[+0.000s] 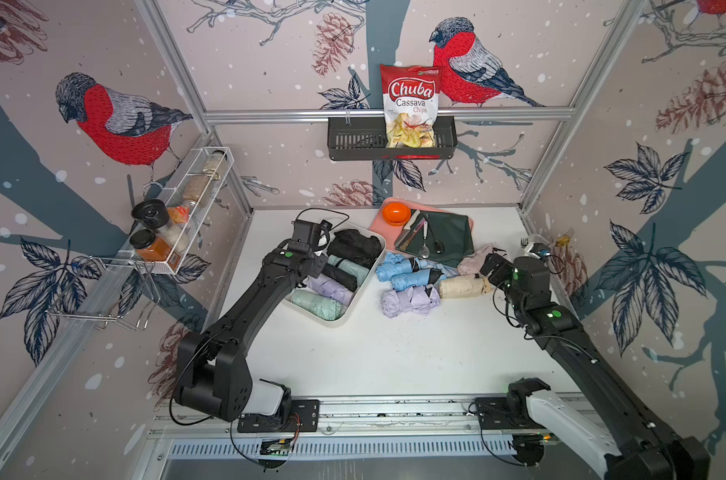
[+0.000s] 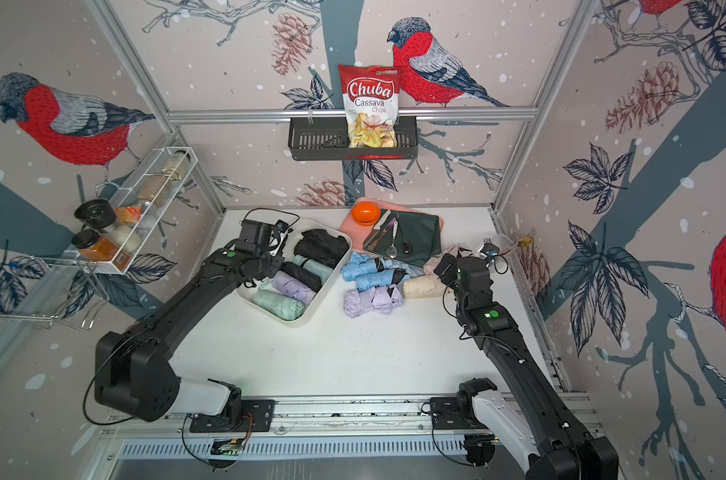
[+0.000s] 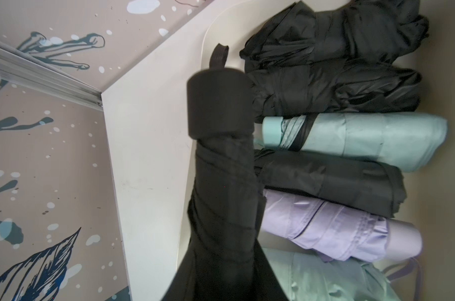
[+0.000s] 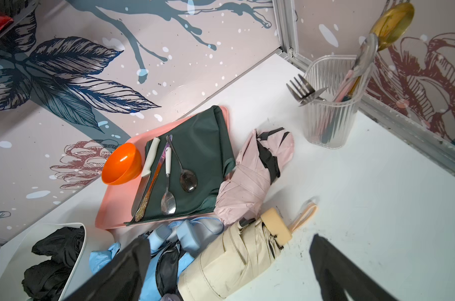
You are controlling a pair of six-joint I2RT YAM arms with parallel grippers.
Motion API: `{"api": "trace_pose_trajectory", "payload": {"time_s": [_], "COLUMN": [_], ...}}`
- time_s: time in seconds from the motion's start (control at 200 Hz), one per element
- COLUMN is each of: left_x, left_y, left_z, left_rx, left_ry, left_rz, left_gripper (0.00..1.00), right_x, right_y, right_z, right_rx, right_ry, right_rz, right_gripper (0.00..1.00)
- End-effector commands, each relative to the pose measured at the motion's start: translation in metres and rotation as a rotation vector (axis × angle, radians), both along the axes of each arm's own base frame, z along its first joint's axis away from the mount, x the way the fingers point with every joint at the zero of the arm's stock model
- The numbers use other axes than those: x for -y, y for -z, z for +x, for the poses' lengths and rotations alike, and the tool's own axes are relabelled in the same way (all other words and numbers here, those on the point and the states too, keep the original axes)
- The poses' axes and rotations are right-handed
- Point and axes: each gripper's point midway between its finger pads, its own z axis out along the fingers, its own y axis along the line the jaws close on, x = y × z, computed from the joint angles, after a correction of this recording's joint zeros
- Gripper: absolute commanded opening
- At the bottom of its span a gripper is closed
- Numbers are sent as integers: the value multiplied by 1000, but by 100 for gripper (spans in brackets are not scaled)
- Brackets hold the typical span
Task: Put the umbrella into the storage box
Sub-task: Place the umbrella in the storage box.
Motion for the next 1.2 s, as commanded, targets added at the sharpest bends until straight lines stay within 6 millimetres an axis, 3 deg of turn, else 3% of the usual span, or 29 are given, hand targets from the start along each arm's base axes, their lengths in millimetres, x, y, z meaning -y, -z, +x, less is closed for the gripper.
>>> {"api": "trace_pose_trajectory", "payload": {"time_s": [0.0, 0.165, 0.77, 1.196], "left_x": [-3, -7, -47, -42], "left_y": [-1, 12, 78, 100], "left_z": [9, 13, 32, 39], "left_rx": [4, -10, -190, -260], "left_ry": [42, 75, -5, 49], "left_rz": [-20, -24, 10, 19], "left_gripper": [0, 0, 0, 0], "right_x": [-5, -8, -14, -17], "right_y": [-9, -5, 5, 10], "right_z": [5, 8, 14, 15], "right_rx": [31, 15, -27, -36], "right_ry": [-17, -25, -37, -46], "right_rz": [22, 30, 48, 60], "right_gripper": [100, 100, 100, 100]}}
